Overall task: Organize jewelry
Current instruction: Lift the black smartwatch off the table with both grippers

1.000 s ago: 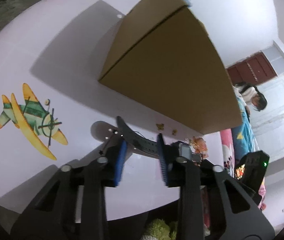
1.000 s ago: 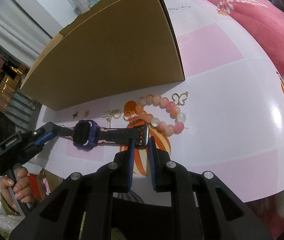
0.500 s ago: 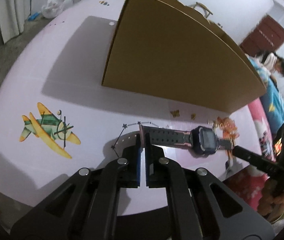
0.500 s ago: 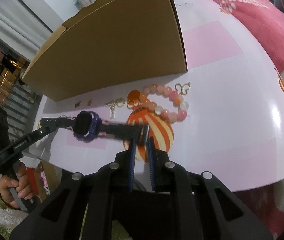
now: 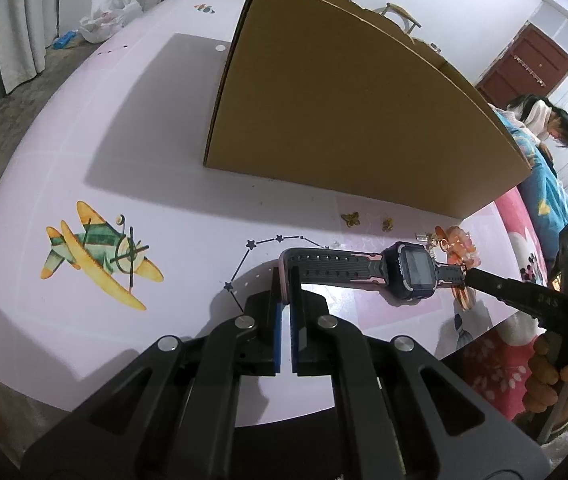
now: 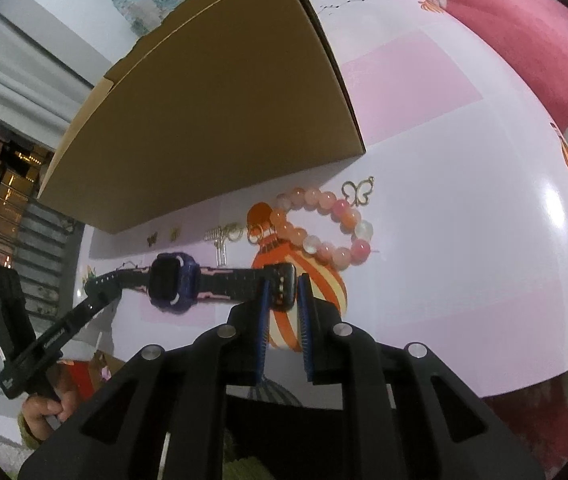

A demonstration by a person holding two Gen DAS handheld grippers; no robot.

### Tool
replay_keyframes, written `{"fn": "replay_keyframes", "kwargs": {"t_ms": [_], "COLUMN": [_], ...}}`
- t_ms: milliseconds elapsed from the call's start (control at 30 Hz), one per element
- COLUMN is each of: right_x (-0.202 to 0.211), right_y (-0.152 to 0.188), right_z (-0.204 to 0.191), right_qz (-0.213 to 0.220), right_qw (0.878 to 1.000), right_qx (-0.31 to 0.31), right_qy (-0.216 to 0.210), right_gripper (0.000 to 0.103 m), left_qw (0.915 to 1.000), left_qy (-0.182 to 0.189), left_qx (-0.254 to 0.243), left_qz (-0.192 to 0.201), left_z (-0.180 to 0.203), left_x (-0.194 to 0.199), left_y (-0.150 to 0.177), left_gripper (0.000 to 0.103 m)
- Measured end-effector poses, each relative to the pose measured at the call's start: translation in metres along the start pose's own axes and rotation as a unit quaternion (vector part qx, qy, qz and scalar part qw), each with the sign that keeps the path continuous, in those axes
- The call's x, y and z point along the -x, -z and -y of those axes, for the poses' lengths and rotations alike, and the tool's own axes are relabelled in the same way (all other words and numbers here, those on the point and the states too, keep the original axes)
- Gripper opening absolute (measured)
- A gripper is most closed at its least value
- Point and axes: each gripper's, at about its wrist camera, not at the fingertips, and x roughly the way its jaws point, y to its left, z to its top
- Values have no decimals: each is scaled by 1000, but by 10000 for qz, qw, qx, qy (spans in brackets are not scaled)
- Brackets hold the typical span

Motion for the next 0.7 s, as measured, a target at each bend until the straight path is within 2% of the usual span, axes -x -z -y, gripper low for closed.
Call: {"fn": "replay_keyframes", "kwargs": {"t_ms": [333,433,700], "right_x": [-8,-12,12], "right_y": [4,6,14], "right_z": [-23,-28,-28], "right_qz": [180,273,514], "right_qw": [9977,9976,9960], "right_qx": [337,265,418], "right_qy": [568,580,603], "right_gripper": [13,8,7], "left_qw": [9997,9993,9979], "left_qy": [49,10,187], "left_qx": [-242,-356,-535], "left_qz": [73,125,309], "left_z": [0,2,12], "left_x": [2,2,19], "left_y": [0,2,4], "left_gripper": [2,2,2]}}
